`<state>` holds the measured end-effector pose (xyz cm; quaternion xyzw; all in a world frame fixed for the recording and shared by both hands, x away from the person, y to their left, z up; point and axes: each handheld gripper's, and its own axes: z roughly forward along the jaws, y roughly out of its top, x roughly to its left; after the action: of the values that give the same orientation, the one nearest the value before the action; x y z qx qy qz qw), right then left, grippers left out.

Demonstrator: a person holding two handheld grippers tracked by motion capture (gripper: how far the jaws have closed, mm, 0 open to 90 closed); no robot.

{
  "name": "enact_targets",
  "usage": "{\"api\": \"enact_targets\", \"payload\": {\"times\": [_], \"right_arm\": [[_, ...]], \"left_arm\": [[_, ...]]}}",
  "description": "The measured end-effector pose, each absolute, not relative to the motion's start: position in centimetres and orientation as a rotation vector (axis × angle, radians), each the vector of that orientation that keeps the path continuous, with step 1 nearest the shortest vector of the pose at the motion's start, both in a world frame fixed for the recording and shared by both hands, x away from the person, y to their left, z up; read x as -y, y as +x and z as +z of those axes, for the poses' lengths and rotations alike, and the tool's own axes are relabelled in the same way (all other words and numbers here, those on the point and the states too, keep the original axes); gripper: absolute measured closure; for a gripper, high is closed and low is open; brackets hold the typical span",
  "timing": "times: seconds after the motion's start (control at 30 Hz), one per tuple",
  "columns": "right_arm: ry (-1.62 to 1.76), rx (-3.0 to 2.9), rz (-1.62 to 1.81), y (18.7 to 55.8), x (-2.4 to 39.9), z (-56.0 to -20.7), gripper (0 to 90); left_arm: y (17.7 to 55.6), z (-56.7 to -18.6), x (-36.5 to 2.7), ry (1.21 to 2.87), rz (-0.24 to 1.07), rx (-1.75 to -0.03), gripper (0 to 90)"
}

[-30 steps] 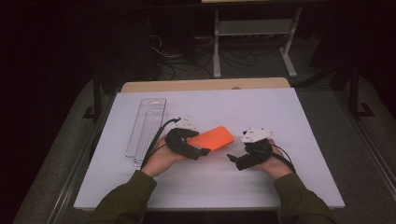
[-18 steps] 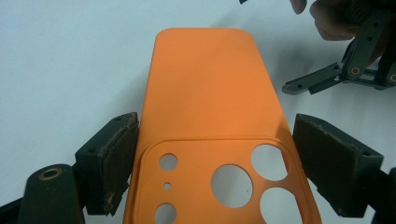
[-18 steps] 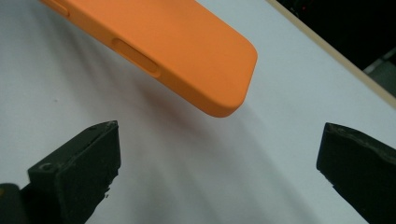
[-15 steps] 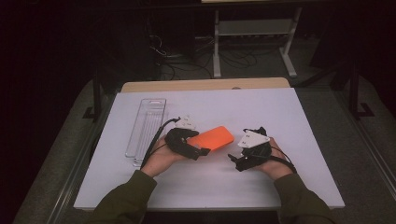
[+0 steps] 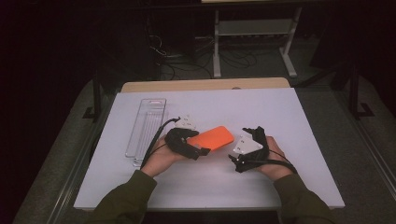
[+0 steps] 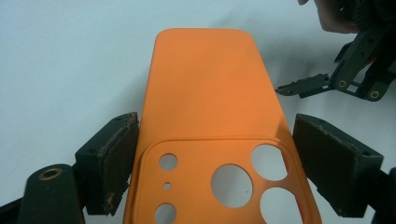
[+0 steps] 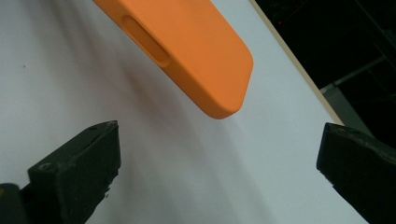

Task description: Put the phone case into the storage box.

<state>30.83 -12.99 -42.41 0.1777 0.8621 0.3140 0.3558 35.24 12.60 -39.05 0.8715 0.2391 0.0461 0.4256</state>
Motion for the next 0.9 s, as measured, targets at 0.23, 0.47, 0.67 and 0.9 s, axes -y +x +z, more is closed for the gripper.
{"api": "enact_targets", "payload": {"times": [0.23, 0.47, 0.67, 0.9], "right_arm": [[0.408, -2.207, 0.766, 30.72, 12.88, -42.42, 0.0], [0.388, -2.197, 0.736, 30.59, 12.82, -42.45, 0.0], [0.345, -2.168, 0.704, 30.47, 12.69, -42.39, 0.0], [0.331, -2.143, 0.686, 30.22, 12.43, -42.43, 0.0]], "left_arm": [[35.25, -39.03, -12.63, 2.179, 0.116, -0.599, 16.0], [35.31, -39.04, -12.67, 2.185, 0.118, -0.595, 16.0], [35.28, -39.05, -12.62, 2.181, 0.118, -0.595, 16.0], [35.38, -39.01, -12.65, 2.19, 0.129, -0.575, 16.0]]}}
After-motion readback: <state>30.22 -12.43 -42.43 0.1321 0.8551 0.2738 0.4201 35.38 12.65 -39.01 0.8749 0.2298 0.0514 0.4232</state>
